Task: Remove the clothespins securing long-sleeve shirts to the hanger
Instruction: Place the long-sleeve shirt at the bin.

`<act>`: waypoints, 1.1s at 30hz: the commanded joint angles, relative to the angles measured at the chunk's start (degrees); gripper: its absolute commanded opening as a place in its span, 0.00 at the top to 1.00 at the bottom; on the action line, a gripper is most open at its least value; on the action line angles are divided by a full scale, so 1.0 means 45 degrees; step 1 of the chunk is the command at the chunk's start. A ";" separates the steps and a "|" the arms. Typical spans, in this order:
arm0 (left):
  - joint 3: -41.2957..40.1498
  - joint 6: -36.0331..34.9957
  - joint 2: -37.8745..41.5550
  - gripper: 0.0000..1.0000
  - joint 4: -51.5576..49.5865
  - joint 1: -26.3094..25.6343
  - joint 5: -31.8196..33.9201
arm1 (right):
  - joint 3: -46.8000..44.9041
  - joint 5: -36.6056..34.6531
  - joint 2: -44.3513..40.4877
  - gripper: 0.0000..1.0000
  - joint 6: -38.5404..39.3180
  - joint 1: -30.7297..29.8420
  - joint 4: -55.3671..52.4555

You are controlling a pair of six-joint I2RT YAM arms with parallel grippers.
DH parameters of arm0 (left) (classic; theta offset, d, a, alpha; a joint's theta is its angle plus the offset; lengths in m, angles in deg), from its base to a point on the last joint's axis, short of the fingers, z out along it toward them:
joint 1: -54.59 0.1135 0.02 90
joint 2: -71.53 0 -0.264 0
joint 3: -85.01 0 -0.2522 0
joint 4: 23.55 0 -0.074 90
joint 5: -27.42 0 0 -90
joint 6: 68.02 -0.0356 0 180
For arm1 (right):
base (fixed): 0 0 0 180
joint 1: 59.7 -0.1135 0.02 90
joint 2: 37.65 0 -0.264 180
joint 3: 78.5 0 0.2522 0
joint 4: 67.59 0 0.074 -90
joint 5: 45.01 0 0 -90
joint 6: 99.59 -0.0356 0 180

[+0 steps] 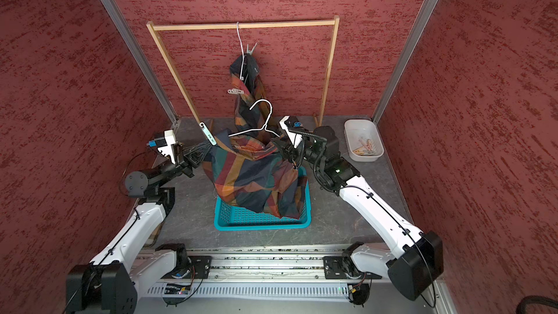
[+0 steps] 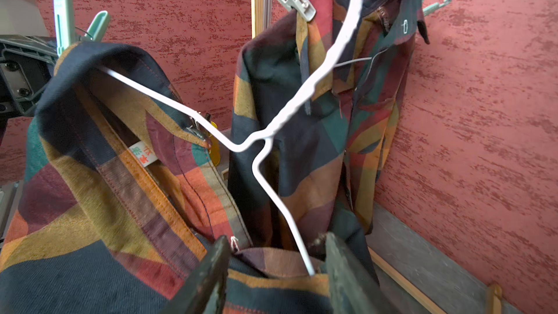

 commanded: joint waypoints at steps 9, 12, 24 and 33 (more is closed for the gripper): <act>0.0292 -0.0063 0.0115 1.00 0.0342 -0.0179 -0.0282 | 0.0658 0.1256 0.0976 0.52 0.0789 0.0020 0.1323; 0.0332 -0.0063 0.0073 1.00 0.0400 -0.0323 -0.0412 | 0.0773 0.1339 0.1171 0.57 0.0857 0.0020 0.1458; 0.0567 -0.0506 0.0119 1.00 -0.0374 -0.0371 -0.0324 | 0.0644 0.1505 0.1061 0.92 0.1495 -0.0106 0.1409; 0.0854 -0.1416 0.0400 0.93 -0.2116 -0.0338 -0.0118 | 0.0180 0.0802 0.0603 1.00 0.2469 -0.0248 0.1912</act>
